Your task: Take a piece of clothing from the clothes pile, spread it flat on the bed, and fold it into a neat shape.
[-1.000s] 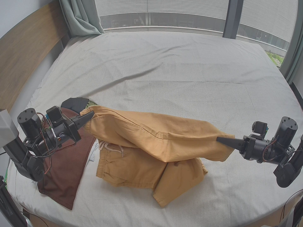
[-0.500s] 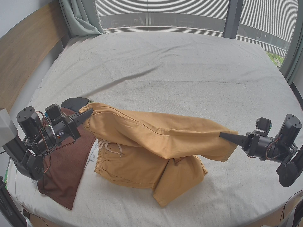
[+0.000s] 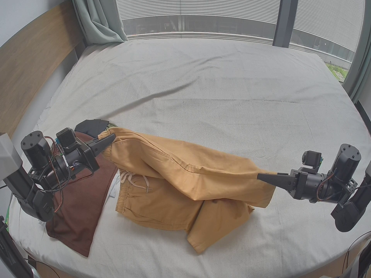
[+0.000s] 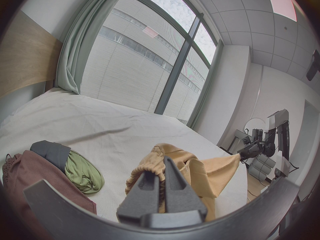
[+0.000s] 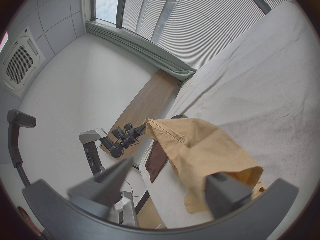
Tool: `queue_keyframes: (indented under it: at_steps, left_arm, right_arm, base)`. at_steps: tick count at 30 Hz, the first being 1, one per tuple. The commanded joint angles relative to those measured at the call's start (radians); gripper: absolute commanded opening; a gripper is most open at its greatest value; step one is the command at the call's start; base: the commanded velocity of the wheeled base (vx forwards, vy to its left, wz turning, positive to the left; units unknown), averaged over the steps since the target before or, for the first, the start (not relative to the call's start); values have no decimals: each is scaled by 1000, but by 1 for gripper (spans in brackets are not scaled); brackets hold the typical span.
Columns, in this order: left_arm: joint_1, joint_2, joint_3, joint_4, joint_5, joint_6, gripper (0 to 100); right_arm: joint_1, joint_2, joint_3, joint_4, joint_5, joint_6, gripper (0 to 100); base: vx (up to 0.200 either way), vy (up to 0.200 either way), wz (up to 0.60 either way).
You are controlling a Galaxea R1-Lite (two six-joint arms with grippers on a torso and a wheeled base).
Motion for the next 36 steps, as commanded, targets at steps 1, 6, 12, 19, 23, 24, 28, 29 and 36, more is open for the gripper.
queue_keyframes:
  at_steps: [1, 6, 12, 19, 23, 24, 28, 29, 36]
  left_arm:
    - [0, -1, 0, -2, 0, 0, 0]
    - [0, -5, 0, -4, 0, 0, 0]
    - [0, -10, 2, -2, 0, 0, 0]
    - [0, -11, 2, -2, 0, -2, 0]
    - [0, -11, 2, -2, 0, -2, 0]
    - [2, -11, 2, -2, 0, -2, 0]
    - [0, -11, 3, -2, 0, -2, 0]
    - [0, -11, 5, -2, 0, -2, 0]
    - [-11, -27, 9, -2, 0, -3, 0]
  right_arm:
    - [5, 41, -3, -1, 0, 0, 100]
    - [5, 83, -12, -2, 0, -3, 100]
    - [5, 101, -14, -2, 0, -17, 100]
    - [1, 144, -29, -2, -1, -62, 0]
    - [-2, 161, -36, -2, -1, -75, 0]
    - [-2, 161, -36, -2, -3, -83, 0]
    - [-10, 156, -32, -2, -3, -89, 0]
    - [-10, 153, -32, -2, -3, -89, 0]
    - [-21, 53, -19, 1, -44, -88, 0]
  base:
    - [0, 0, 0]
    - [0, 0, 0]
    - [0, 0, 0]
    - [0, 0, 0]
    - [0, 0, 0]
    - [0, 0, 0]
    - [0, 0, 0]
    - [0, 0, 0]
    - [0, 0, 0]
